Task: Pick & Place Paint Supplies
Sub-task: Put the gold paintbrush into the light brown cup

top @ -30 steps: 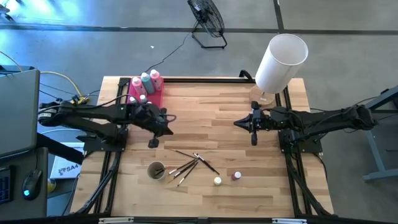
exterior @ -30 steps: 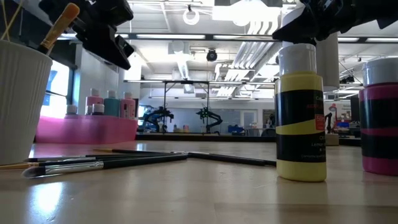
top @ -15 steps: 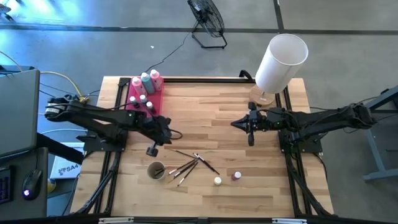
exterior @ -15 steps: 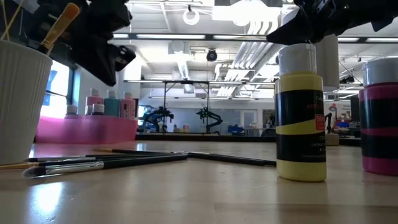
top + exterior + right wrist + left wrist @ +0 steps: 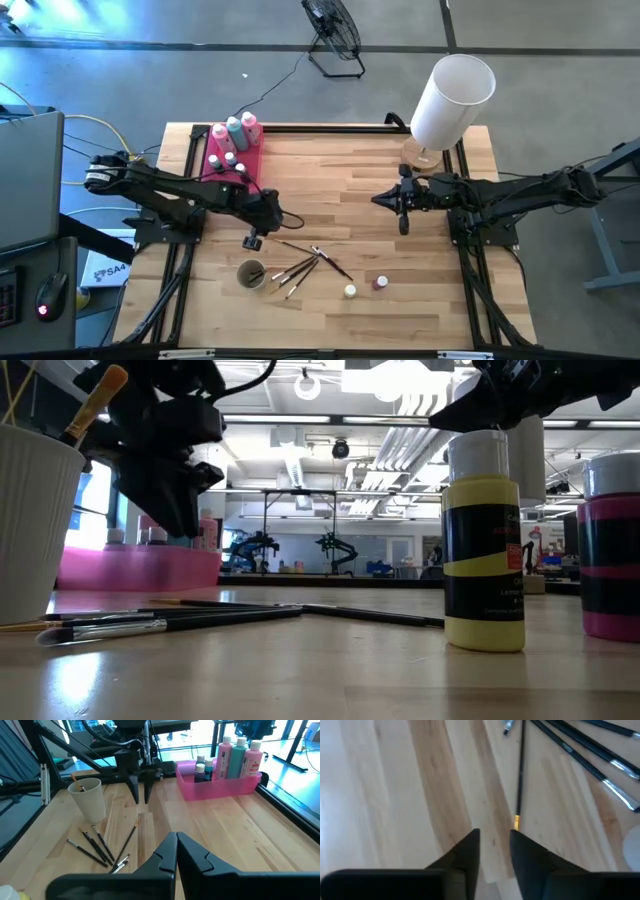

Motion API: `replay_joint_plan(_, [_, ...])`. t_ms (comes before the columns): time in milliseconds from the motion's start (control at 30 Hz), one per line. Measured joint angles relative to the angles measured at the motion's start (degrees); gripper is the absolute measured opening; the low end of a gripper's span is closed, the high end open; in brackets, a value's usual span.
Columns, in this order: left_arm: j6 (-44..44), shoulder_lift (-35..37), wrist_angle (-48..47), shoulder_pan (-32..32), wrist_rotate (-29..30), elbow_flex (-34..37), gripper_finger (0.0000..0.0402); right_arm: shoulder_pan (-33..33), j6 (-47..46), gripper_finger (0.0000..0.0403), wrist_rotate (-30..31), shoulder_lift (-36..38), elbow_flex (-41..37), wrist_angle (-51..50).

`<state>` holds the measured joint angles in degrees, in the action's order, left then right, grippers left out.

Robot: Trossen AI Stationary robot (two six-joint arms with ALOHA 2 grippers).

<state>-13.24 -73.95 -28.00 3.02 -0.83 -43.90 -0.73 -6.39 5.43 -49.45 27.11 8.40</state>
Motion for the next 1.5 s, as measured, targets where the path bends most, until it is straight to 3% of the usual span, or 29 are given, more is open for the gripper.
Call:
replay_joint_plan(167, [0.5, 0.0, -0.2, 0.0, -1.4, 0.0, 0.0163, 0.0, 0.0, 0.0002, 0.0, 0.0, 0.0, 0.0])
replay_joint_plan(300, [0.8, 0.0, -0.6, 0.0, -1.3, 0.0, 0.0183, 0.0, 0.0, 0.0002, 0.0, 0.0, 0.0, 0.0])
replay_joint_plan(733, [4.5, -0.3, -2.2, 0.0, -1.6, 0.0, 0.0166, 0.0, 0.0, 0.0002, 0.0, 0.0, 0.0, 0.0])
replay_joint_plan(1500, [4.6, -14.8, 1.0, 0.0, -5.8, -0.1, 0.0159, 0.0, 0.0, 0.0002, 0.0, 0.0, 0.0, -0.1])
